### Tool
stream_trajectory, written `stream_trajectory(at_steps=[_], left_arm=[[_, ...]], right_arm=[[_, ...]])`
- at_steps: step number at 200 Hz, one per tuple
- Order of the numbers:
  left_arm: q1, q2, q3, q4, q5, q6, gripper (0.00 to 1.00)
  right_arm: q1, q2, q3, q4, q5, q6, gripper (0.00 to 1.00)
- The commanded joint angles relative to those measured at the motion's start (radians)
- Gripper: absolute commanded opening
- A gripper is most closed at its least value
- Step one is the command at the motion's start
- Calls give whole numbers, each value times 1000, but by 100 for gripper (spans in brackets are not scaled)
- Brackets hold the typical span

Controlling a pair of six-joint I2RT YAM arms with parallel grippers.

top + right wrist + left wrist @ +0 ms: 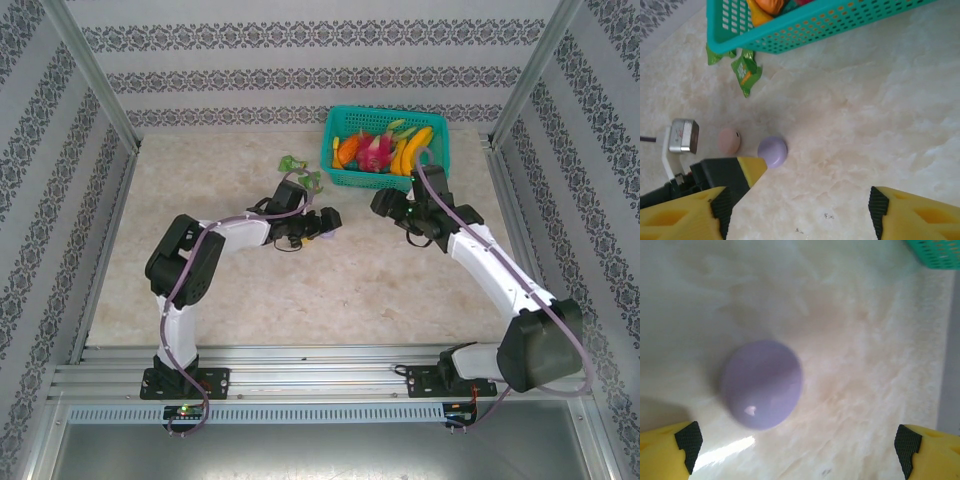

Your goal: Insert the wireless bluetooth earbuds into the charging case

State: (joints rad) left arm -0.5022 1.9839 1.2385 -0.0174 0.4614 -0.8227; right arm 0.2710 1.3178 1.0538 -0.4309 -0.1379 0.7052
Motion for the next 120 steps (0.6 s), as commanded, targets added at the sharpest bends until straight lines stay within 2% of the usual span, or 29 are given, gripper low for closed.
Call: stream_trajectory(at_steps=[1,9,24,50,64,89,105,120], left_arm=[[10,-117,36,-218,-88,101,100],[13,-158,37,-259,-108,125,100],[19,-247,31,-320,-170,185,100],[23,-444,-43,-330,-349,352,100],[22,-571,-149,-251,-474,470,100],[28,-808,-426,36,-656,736,100],[63,-915,-574,165,-679,860,100],[120,-969,-665,220,-691,899,100]], right_arm=[[-27,-63,-29,-34,24,-9,87],[-36,-80,-36,-39,35,-17,97],[-52,-106,-46,-47,70,-48,97],[-62,-134,-73,-41,224,-130,97],[-63,-151,-132,28,344,-186,98],[-66,-172,-276,239,519,-303,98],[-68,-173,-356,364,584,-385,98],[-87,-161,-404,443,597,-427,98]])
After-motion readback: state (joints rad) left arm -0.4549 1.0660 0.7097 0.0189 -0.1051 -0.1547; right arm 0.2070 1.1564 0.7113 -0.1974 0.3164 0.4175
